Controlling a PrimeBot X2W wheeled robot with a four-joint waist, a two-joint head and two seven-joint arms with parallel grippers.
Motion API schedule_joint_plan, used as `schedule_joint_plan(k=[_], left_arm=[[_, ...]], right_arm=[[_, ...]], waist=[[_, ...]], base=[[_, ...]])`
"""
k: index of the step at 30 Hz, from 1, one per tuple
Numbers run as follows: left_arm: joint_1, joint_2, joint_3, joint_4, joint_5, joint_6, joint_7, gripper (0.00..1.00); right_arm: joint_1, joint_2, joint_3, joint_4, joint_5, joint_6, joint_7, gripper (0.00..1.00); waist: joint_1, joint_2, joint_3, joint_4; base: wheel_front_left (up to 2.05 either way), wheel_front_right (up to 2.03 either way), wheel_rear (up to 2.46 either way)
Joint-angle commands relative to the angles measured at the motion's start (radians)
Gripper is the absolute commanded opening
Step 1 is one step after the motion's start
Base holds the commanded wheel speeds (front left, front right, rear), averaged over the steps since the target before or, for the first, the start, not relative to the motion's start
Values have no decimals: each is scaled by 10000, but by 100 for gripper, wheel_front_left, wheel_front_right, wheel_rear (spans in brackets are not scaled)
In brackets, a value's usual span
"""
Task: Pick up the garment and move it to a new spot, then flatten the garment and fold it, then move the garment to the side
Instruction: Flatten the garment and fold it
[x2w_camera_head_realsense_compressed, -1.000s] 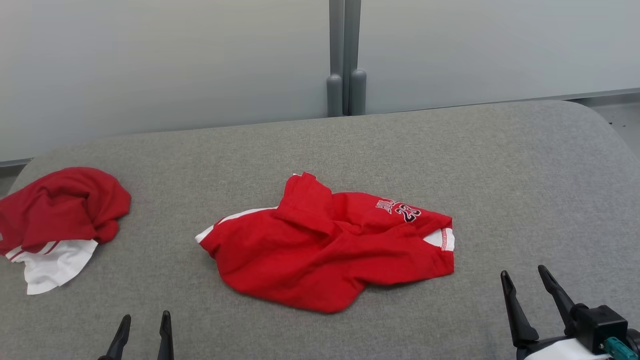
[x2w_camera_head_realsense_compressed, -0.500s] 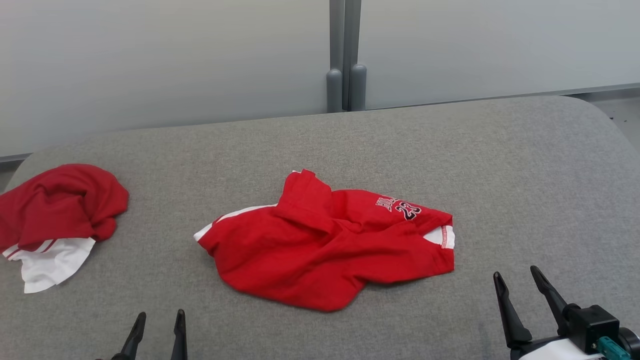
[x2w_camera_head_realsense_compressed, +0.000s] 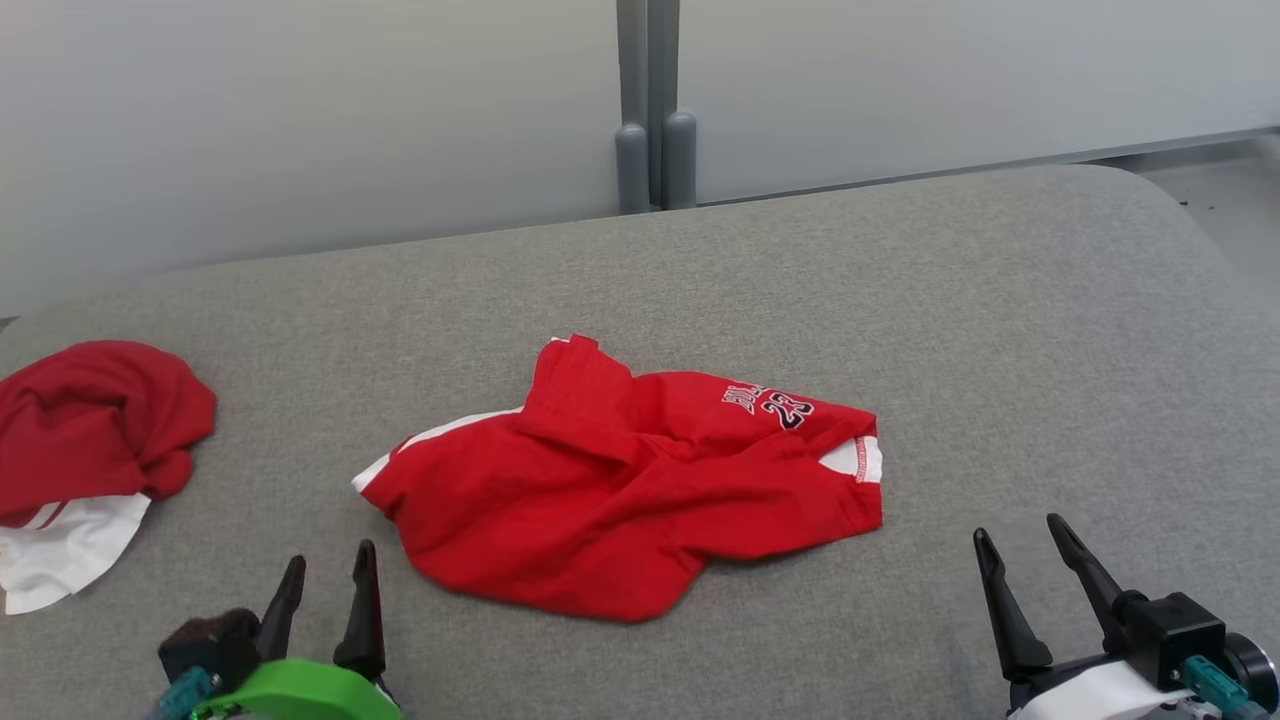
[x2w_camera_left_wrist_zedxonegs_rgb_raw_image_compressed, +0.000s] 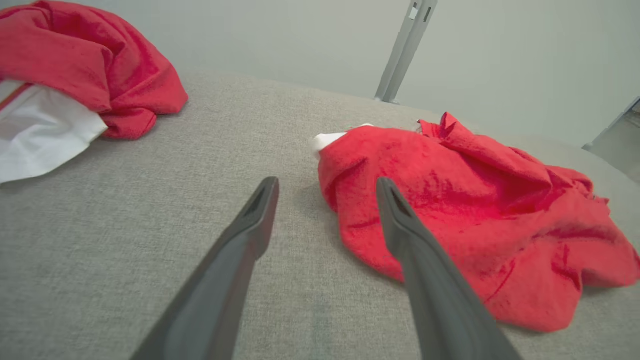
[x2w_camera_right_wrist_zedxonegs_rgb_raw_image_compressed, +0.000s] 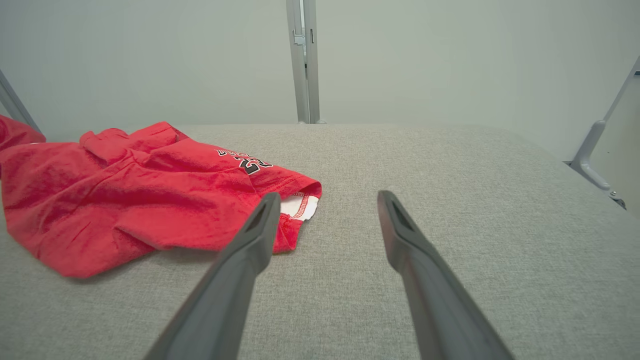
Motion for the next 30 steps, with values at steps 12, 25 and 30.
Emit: schedule_joint_plan(k=[12, 25, 30], left_arm=[[-1964, 200, 961, 2120, -2434, -163, 1956, 100], [-2798, 585, 398, 2311, -3016, -260, 2640, 0], [-3449, 870, -381, 1114, -2787, -269, 2812, 0]], right_arm=[[-176, 5, 84, 61, 25, 1, -27, 100], [-439, 237, 68, 137, 93, 1, -25, 100], [-495, 357, 82, 165, 71, 1, -27, 100]], waist=[[0, 113, 328, -1045], [0, 113, 661, -1574], [0, 113, 690, -1684]], base=[[0, 0, 0], [0, 0, 0], [0, 0, 0]])
